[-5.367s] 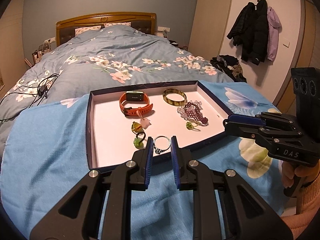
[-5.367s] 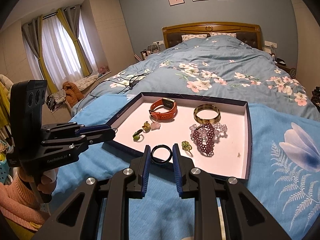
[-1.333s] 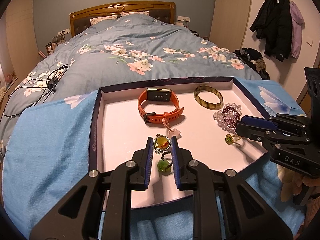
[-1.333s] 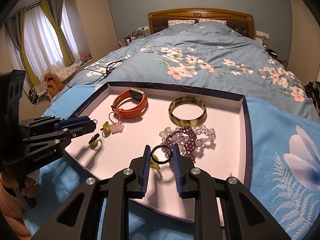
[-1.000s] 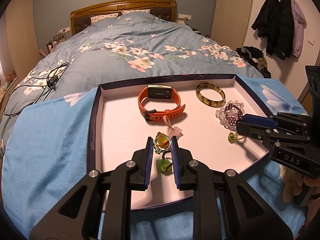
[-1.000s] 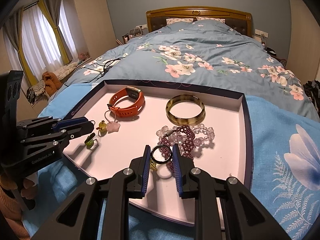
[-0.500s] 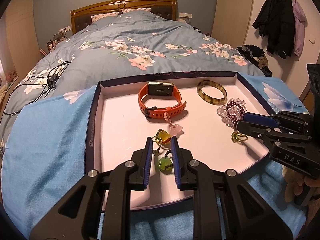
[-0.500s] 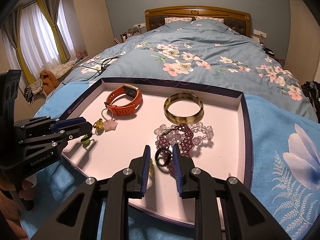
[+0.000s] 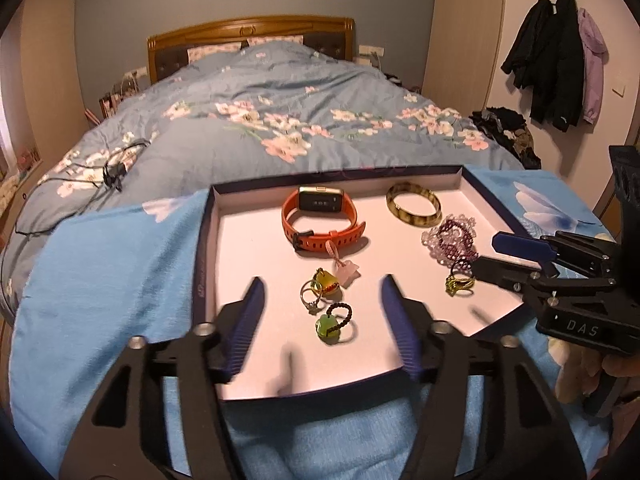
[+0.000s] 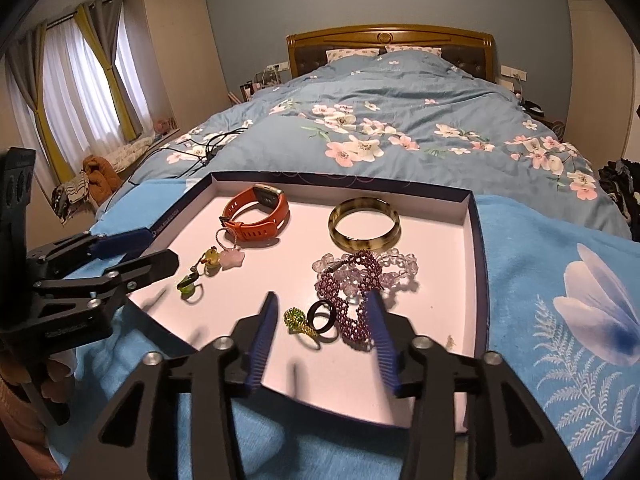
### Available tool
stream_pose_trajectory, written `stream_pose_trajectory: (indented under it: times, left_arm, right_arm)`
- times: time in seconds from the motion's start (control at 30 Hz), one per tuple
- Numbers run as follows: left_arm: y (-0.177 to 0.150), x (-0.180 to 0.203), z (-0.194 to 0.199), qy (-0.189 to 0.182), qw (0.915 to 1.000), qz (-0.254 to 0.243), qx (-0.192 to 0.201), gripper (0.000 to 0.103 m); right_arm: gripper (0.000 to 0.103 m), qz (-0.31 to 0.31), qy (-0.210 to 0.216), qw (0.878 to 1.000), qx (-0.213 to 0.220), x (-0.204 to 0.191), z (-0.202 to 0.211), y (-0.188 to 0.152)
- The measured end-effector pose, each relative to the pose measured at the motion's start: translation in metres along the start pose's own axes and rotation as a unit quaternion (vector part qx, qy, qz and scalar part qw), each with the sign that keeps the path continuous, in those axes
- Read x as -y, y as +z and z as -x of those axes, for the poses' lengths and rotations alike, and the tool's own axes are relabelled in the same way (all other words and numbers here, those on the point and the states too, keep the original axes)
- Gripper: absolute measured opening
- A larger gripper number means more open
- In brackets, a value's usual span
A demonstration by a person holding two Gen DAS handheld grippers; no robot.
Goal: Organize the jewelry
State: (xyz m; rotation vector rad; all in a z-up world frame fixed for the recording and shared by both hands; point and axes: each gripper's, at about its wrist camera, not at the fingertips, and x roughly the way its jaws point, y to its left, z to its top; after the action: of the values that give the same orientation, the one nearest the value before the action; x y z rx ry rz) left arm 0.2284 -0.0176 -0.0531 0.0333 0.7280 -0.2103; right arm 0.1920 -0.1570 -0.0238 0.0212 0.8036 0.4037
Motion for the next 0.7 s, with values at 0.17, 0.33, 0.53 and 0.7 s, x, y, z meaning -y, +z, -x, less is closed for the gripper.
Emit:
stream_pose_trajectory:
  times: [0.17, 0.33, 0.53, 0.7]
  left_arm:
    - [-0.004, 0.005, 0.027, 0.016, 0.9987, -0.005, 0.047, 0.097]
    - [-0.011, 0.008, 0.053, 0.029, 0.9962, -0.005, 0.082, 0.097]
    - [-0.025, 0.013, 0.090, 0.056, 0.9892, 0.003, 0.136, 0.097]
    - [-0.036, 0.015, 0.115, 0.066, 0.9855, 0.013, 0.156, 0.097]
  right_arm:
    - [0.070, -0.002, -0.010, 1.000, 0.022, -0.002, 0.013, -0.006]
    - [0.083, 0.005, -0.022, 0.998, 0.060, -0.009, 0.037, -0.011]
    - [0.096, 0.012, -0.045, 0.992, 0.117, -0.026, 0.073, -0.024]
    - [0.096, 0.005, -0.045, 0.990, 0.136, -0.037, 0.093, -0.036]
